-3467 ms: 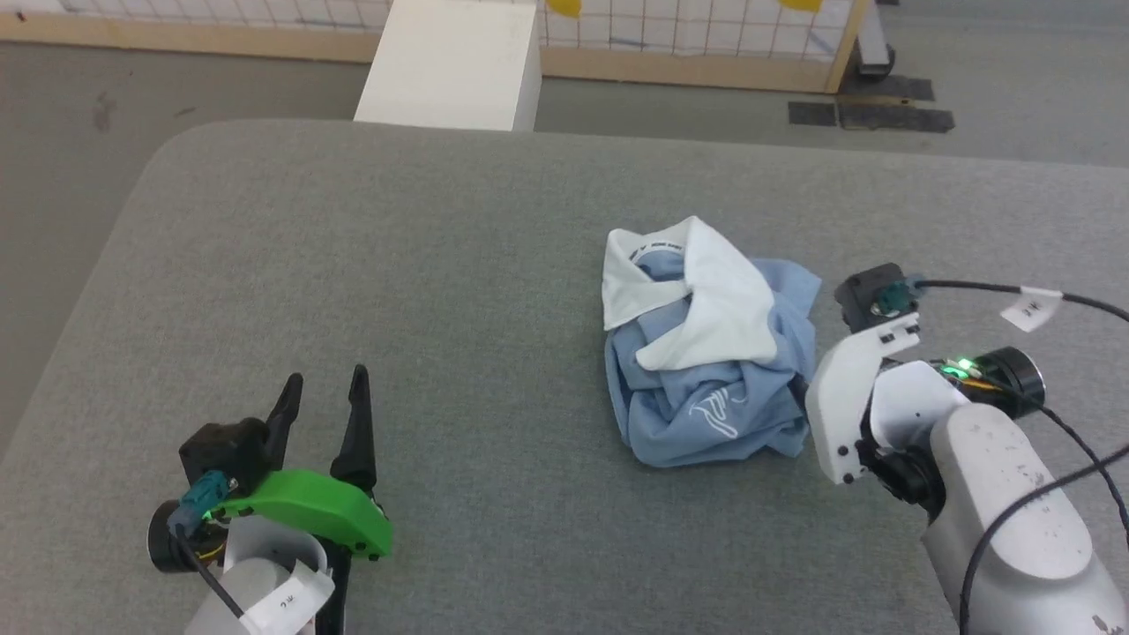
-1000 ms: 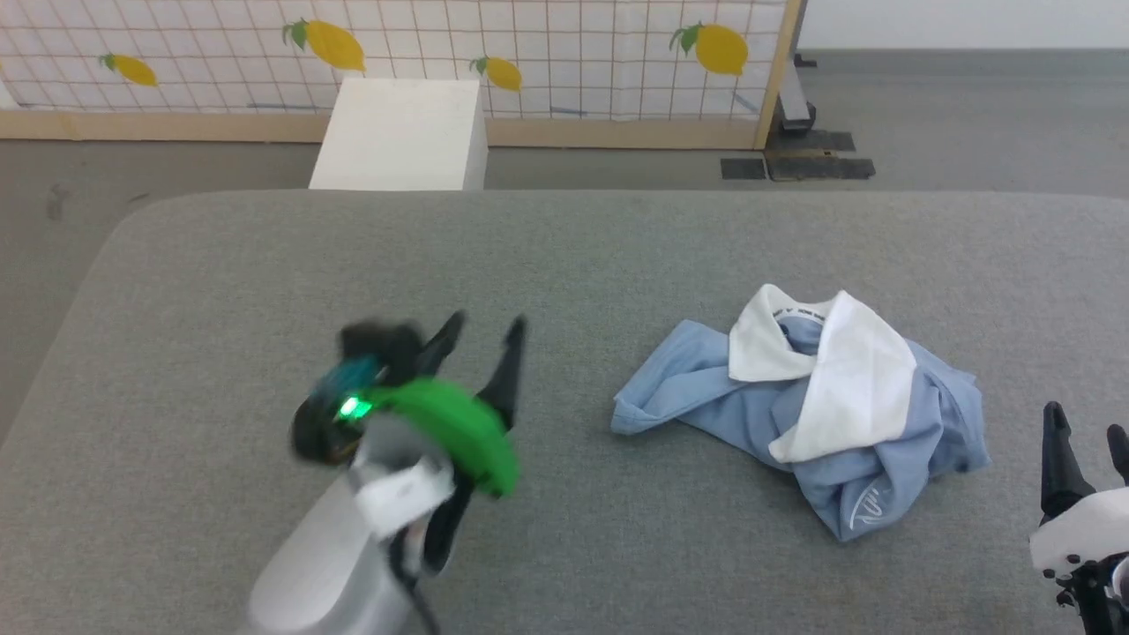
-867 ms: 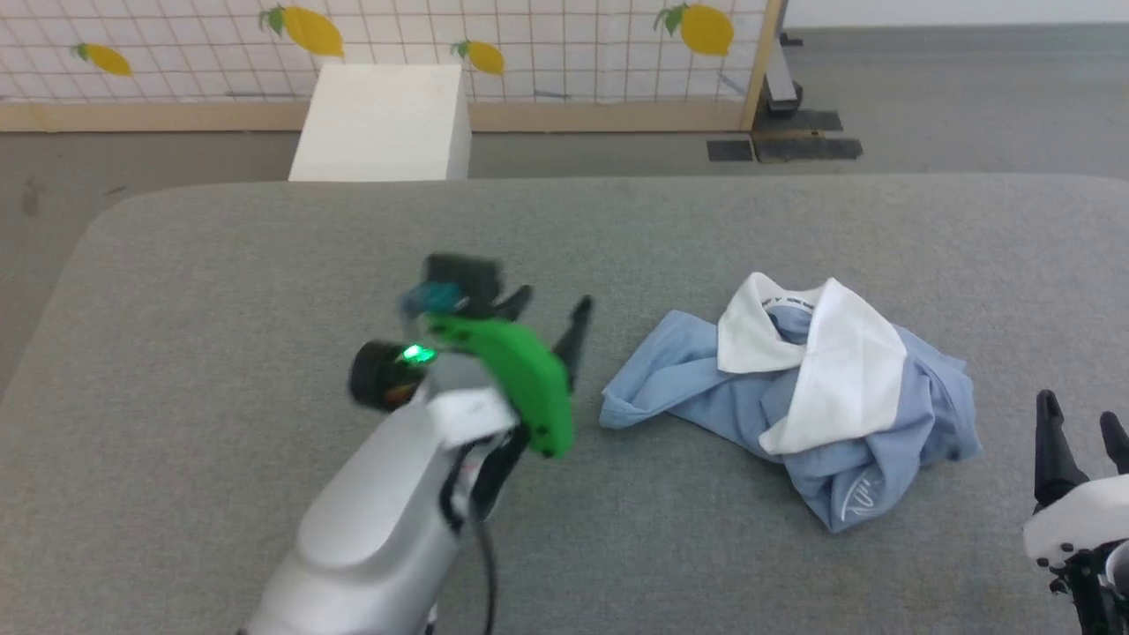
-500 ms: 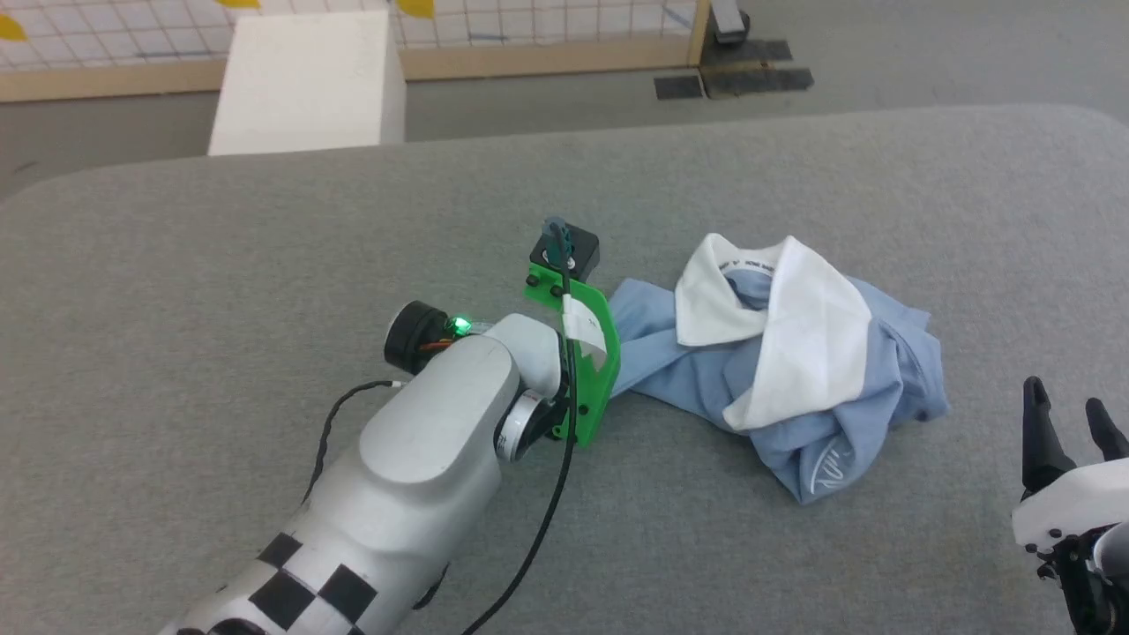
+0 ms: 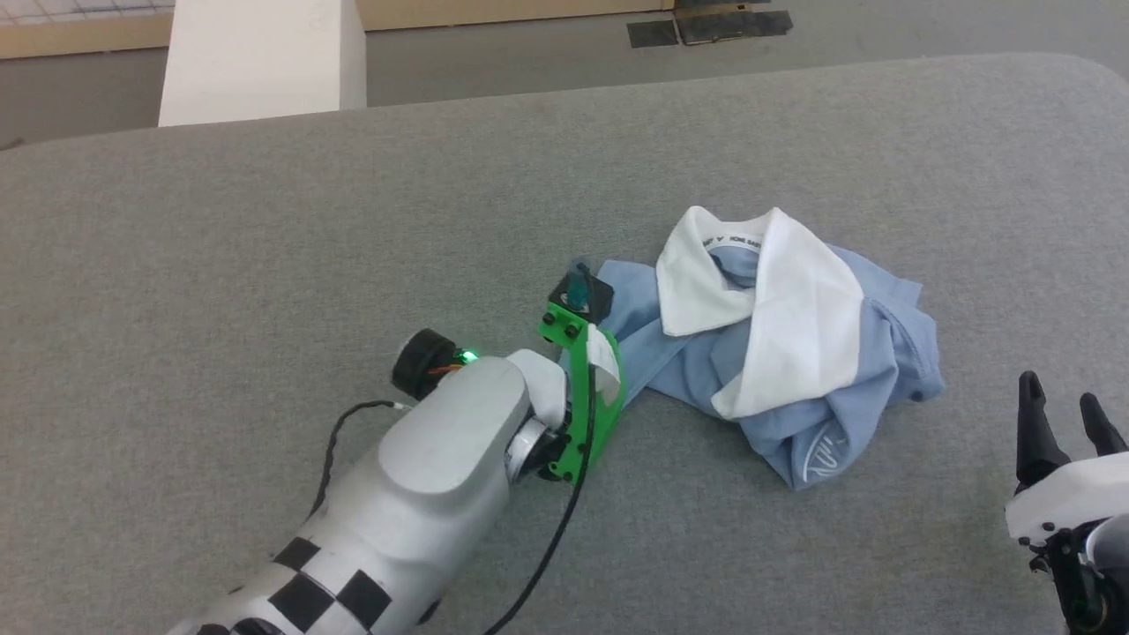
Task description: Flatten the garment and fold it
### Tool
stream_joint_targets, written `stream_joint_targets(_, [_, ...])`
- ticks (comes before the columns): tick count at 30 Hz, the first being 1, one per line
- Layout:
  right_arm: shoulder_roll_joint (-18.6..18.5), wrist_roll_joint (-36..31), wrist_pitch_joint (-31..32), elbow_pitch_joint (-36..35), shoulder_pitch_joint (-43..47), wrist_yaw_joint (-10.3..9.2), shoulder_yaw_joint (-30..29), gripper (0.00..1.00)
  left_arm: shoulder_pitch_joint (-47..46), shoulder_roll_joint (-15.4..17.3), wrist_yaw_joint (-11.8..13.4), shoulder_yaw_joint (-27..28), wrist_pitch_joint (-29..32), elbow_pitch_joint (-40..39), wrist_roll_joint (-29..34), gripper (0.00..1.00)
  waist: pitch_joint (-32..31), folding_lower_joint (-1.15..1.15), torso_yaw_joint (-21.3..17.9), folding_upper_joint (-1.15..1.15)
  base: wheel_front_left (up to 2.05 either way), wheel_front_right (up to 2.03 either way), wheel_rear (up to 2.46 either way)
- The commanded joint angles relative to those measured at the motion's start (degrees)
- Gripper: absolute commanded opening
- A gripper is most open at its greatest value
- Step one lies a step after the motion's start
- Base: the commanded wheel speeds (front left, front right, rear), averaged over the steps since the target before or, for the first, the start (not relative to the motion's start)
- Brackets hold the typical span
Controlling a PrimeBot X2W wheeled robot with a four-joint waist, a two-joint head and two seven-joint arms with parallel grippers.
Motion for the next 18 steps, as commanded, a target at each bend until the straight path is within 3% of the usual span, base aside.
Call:
stream_joint_targets(1, [0.0, 0.0, -0.4, 0.2, -1.2, 0.21, 0.3, 1.0, 3.7, -0.9, -0.9, -1.5, 0.4, 1.2, -0.7, 0.0, -0.1, 0.0, 0.6, 0.0, 0.0, 0.0, 0.0])
stream_joint_targets(5, [0.0, 0.0, -0.5, 0.5, -1.4, 0.21, 0.7, 1.0, 3.3, -1.2, -0.9, -0.6, -3.2, 0.2, -1.6, 0.0, -0.5, 0.0, 1.5, 0.0, 0.0, 0.0, 0.0])
stream_joint_targets(11, [0.0, -0.3, -0.6, 1.0, -1.0, 0.21, 0.7, 1.0, 1.1, -1.2, 1.1, 4.0, -9.8, -0.4, -3.6, 0.0, -1.3, 0.0, 2.9, 0.0, 0.0, 0.0, 0.0])
stream_joint_targets(18, [0.0, -0.9, -0.3, 1.2, -0.1, 0.21, 0.0, 1.0, -0.8, 1.9, 4.2, 12.8, -17.8, -3.3, -7.7, 0.0, -3.3, 0.0, 5.4, 0.0, 0.0, 0.0, 0.0])
